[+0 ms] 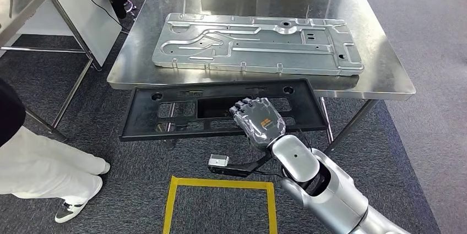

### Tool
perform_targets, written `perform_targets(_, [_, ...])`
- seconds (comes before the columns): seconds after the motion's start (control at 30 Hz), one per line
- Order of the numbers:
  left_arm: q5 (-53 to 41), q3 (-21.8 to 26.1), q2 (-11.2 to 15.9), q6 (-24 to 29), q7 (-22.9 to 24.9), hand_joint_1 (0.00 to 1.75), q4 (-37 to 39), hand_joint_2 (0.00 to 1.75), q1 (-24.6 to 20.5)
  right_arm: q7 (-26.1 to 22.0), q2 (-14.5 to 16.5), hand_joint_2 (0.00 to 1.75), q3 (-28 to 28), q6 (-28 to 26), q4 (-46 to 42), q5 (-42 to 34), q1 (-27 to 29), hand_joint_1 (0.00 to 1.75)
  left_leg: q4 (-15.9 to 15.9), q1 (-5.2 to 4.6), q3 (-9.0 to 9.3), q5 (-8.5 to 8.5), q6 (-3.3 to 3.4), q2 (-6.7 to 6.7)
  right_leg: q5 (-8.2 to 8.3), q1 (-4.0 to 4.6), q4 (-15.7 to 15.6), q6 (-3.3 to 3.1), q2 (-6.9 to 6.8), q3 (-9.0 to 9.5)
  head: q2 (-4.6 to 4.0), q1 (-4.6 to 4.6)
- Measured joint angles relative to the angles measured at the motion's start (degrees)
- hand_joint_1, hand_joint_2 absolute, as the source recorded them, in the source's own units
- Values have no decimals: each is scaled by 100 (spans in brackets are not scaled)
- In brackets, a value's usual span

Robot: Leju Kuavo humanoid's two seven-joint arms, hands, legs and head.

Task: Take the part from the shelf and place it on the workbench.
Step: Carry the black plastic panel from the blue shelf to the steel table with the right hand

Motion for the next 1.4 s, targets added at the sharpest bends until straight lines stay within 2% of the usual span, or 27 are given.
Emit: perform_targets(1.4, [9, -2, 39, 32, 54, 0, 0, 175, 1, 46, 2, 175, 0, 74, -151, 84, 147, 175, 0, 1, -1, -1, -1, 0, -1, 0, 0, 0, 0, -1, 0, 0])
